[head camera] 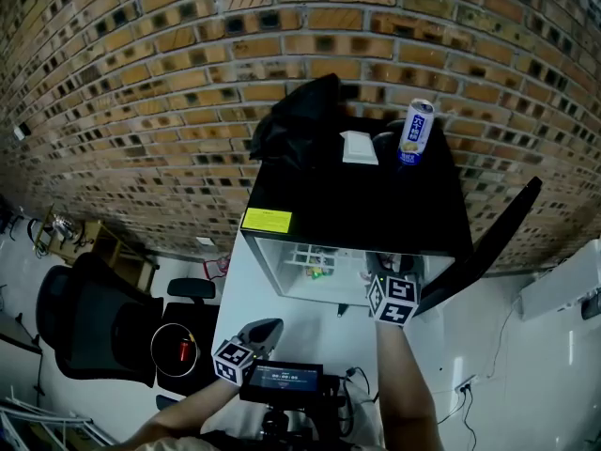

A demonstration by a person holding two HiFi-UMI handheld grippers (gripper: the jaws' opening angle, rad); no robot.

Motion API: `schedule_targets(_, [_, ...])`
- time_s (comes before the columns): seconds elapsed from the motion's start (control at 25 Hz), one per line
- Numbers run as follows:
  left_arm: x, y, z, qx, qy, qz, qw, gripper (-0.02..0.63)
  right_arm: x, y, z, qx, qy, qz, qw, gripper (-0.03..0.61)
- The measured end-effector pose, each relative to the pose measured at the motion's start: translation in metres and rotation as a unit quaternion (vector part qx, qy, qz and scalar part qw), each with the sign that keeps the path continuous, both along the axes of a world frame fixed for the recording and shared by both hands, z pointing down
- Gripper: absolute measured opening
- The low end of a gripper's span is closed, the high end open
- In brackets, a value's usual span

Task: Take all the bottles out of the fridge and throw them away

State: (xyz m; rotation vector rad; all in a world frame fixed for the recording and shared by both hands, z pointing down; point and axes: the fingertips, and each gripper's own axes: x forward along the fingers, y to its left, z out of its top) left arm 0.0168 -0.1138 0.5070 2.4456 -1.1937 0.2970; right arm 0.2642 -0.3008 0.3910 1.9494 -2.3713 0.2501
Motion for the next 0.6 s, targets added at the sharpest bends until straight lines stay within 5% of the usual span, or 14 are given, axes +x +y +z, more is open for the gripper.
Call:
schedule_targets(0.08, [-0.001, 0.0, -0.001, -0.001, 0.0, -0.002, 1.0, 0.005, -0.003, -0.002, 0.003, -0.009, 0.016, -0.008, 1.0, 0.359])
schedule_targets(0.16, [-0.001, 0.001, -0.005, -0.005, 0.001, -0.004, 1.0, 0.005, -0.001, 0.0, 0.003, -0.012, 0.035, -0.007, 0.999, 0.256])
schedule_targets(0.6, [0.003, 0.002, -0.008, -0.007, 0.005, 0.005, 0.9999, 0.005, -0.016, 0.035, -0.005, -0.002, 0.029, -0.052, 0.998, 0.255])
